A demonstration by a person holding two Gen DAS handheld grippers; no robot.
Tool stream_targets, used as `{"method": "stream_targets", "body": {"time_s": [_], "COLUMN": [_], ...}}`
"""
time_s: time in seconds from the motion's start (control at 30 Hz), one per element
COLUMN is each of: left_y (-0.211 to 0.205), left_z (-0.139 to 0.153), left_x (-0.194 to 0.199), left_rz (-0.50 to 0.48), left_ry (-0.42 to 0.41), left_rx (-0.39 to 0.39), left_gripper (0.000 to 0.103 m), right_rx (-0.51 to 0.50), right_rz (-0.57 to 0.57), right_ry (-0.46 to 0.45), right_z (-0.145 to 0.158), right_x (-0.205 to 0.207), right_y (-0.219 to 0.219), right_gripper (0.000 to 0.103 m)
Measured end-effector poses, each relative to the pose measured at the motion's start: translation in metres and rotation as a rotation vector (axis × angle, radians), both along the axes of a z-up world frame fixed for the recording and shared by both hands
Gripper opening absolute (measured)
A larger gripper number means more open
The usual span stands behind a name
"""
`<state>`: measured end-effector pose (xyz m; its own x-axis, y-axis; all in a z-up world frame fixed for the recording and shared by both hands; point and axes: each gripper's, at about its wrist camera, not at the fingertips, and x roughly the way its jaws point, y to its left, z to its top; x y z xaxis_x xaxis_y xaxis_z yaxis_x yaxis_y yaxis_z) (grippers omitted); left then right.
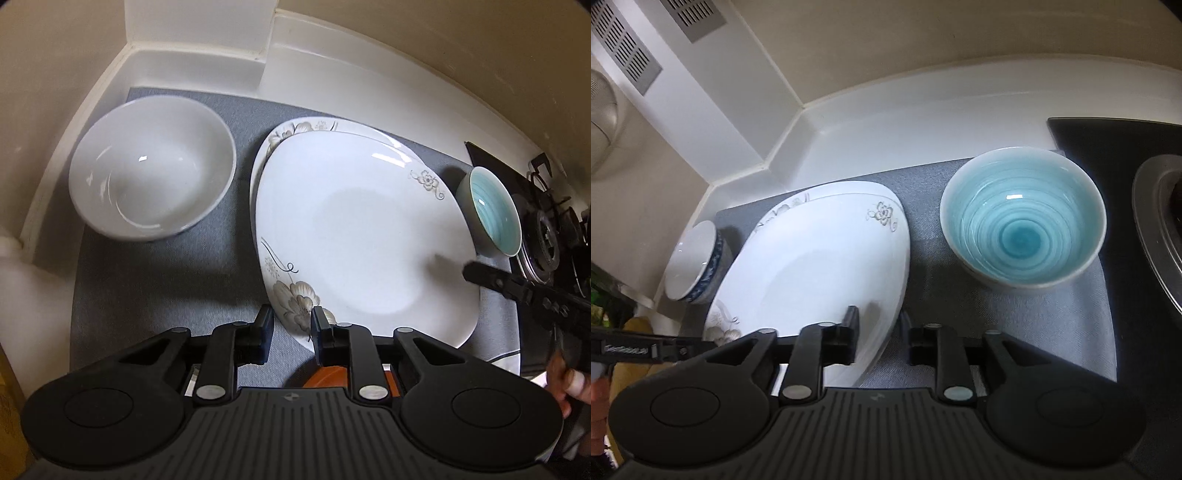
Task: Organize plates and bowls
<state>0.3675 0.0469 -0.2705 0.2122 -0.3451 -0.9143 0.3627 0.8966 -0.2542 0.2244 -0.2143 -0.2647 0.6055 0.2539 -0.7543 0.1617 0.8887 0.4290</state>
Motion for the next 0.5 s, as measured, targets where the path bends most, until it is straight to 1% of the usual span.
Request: {"method": "stream_targets", "body": {"time_s": [0.07, 0.13, 0.17, 0.23, 0.27, 0.3, 0.37, 0.5], "left_y": [0.0, 0.0, 0.0, 0.0, 0.0, -0.001, 0.0, 0.0], "left_z": [0.0, -0.002, -0.003, -0.003, -0.005, -0.006, -0.007, -0.008], "left_x": [0.002, 0.005, 0.005, 0.005, 0.006, 0.007, 0.006, 0.005], "left_rz": [0.001, 0.008, 0.005, 0.0, -0.001, 0.0, -0.001, 0.0], "left_ry": [-0.004, -0.002, -0.003, -0.008, -0.007, -0.007, -0.011, -0.027], "left_rx": [0.0, -0.001, -0.002, -0.005, -0.008, -0.01, -0.011, -0.014], "left_gripper": [0.022, 0.021, 0.02, 0.019, 0.019, 0.019, 0.019, 0.019], "right_rx": [0.003, 0.011, -0.001, -0.033, -0.038, -0.034, -0.028, -0.035], "right_rz": [-0.004, 0.014, 0.023, 0.043, 0.04, 0.033, 0.004, -0.022], "right_ry": [-0.006, -0.039, -0.041, -0.022, -0.016, -0.008, 0.012, 0.019], "right_z": [0.004, 0.009, 0.012, 0.01, 0.008, 0.006, 0.001, -0.007], "right_x": [-0.007, -0.015, -0.018, -0.016, -0.014, -0.012, -0.009, -0.004], "right_y": [0.002, 0.007, 0.01, 0.017, 0.018, 0.019, 0.018, 0.018], "right_gripper": [0.031, 0.026, 0.023, 0.017, 0.013, 0.011, 0.008, 0.007]}}
